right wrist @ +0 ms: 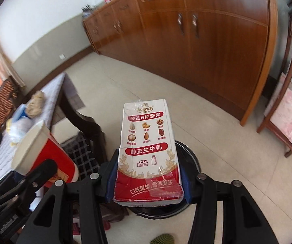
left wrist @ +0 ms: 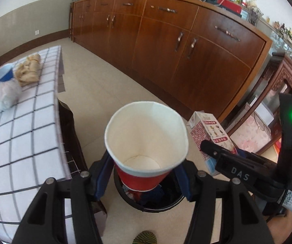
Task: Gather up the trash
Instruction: 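Open both tools to drop the cup and carton into the bin, then move both tools back from the bin to the table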
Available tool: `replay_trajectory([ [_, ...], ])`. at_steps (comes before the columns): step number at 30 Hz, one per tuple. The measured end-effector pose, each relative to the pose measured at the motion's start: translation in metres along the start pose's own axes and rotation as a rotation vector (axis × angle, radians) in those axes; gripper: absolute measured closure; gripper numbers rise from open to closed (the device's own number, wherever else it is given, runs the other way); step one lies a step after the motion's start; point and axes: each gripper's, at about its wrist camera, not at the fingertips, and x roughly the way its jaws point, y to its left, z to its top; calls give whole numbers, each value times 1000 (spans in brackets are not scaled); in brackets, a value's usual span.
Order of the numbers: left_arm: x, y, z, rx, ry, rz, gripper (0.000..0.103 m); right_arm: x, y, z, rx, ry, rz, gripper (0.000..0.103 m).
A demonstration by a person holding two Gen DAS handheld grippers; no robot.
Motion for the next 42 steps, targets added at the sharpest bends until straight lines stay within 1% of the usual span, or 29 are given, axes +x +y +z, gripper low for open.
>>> replay_trajectory([
  [4,24,-8,-8,-2,55,8,44,28,-16,5,9,79,-12,50],
  [9,51,-13,-19,-4,116,23,44,57,-25,5,28,158,-6,50],
  [13,62,-15,-21,2,148,31,39,76,-29,3,34,209,-17,50],
  [18,73,-16,-19,8,169,56,37,93,-31,2,49,266,-28,49],
  [23,78,-14,-17,8,182,70,30,94,-32,5,59,252,-63,41],
  [25,81,-14,-16,7,189,75,27,92,-32,7,62,240,-70,41],
  [28,81,-12,-15,0,194,75,27,82,-33,9,76,205,-83,41],
  [32,67,-8,-10,-19,146,77,26,70,-37,12,98,164,-98,41],
  [35,56,-10,-4,-14,122,68,26,65,-37,13,96,150,-119,41],
  [37,49,-9,-1,-7,97,73,26,62,-36,13,102,141,-118,41],
  [39,39,-9,3,-10,78,50,26,57,-35,13,106,126,-118,41],
  [42,24,-9,7,-9,46,43,26,46,-32,13,114,91,-102,41],
])
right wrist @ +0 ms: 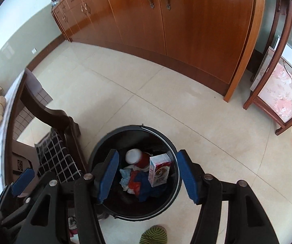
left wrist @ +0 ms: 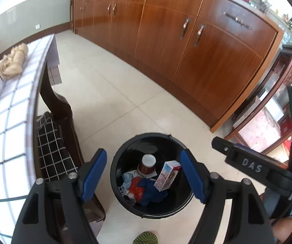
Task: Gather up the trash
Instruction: 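Move both tools back from the bin to the table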
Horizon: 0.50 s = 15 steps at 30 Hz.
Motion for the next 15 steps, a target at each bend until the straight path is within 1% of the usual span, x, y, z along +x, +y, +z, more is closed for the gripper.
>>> replay_trajectory([
  [3,-18,6,4,-3,-41,-1,26,-14,6,-1,4,-51,34,41],
  [6,-37,16,8,4,-90,18,26,-25,16,-3,-4,-97,73,41],
  [11,-65,49,13,-20,-167,88,26,-35,43,-8,-45,-131,121,41],
  [15,-79,85,14,-67,-196,152,26,-41,72,-10,-97,-158,157,41],
])
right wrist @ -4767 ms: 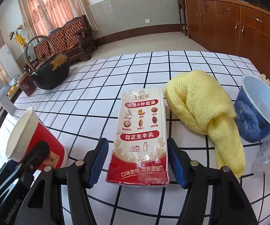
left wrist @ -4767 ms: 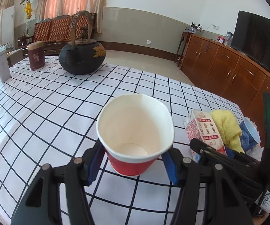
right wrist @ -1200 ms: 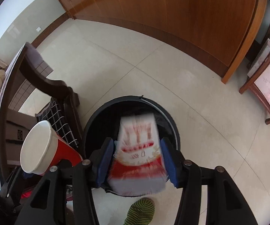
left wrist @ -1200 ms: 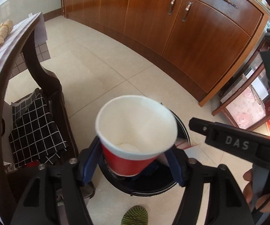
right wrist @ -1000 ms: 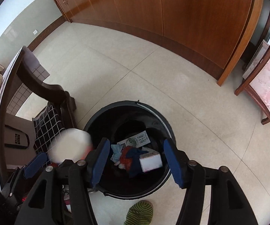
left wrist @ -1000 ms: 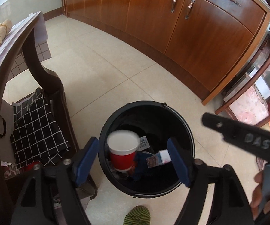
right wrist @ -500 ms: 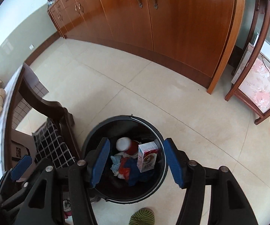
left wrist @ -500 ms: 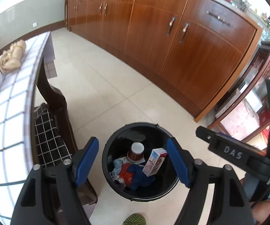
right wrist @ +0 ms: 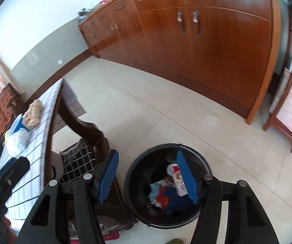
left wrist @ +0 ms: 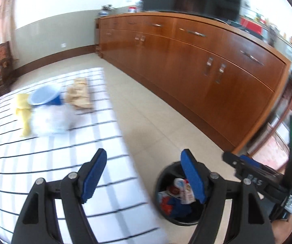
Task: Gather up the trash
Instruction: 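Move both tools back from the bin to the table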
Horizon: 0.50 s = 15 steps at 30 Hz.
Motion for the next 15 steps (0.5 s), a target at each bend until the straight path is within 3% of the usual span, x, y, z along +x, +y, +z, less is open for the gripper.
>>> replay_trajectory([
  [15,-25,132,3,-143,-70,213,26,10,120,1,-153,-7,158,41],
])
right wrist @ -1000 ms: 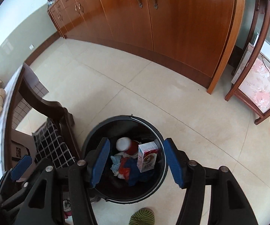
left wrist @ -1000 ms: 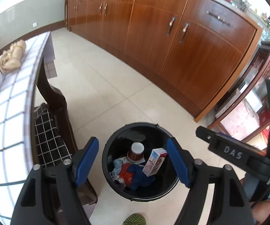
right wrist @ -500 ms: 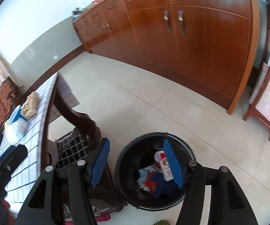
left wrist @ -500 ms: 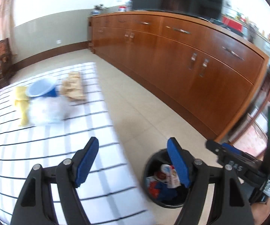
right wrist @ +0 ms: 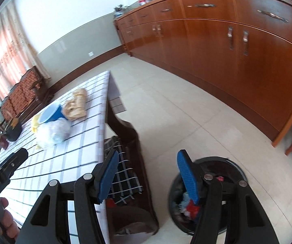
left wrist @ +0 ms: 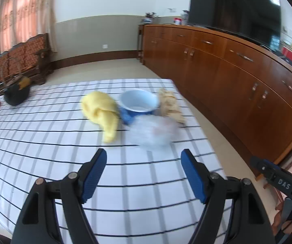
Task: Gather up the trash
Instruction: 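Move both tools back from the bin to the table, then grasp the blue bowl by its rim with the right tool while the left tool grasps the yellow cloth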
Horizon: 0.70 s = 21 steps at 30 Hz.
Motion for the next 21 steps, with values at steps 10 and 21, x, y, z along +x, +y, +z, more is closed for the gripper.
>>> replay_trajectory([
  [10,14,61,14,-83,-9,87,26,20,85,9,-120,4,92,41],
  [21,38,104,29,-139,-5,99,26,54,160,26,-188,12,164,34],
])
